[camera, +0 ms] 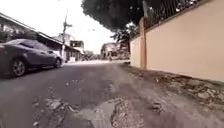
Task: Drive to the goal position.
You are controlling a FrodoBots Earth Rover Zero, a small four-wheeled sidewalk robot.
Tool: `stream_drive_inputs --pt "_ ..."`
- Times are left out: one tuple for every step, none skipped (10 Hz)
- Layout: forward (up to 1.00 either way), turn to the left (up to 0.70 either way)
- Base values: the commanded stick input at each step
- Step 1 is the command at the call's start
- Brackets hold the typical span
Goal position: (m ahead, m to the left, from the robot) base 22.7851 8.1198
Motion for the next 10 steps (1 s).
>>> stream_drive_inputs --pt "0.70 0.00" --pt "0.70 0.00" --pt "0.70 0.00" --pt "0.70 0.00" --pt "0.70 0.00" --pt "0.70 0.00" --pt "0.70 0.00" --pt "0.70 0.00" --pt "0.70 0.00" --pt "0.70 0.00"
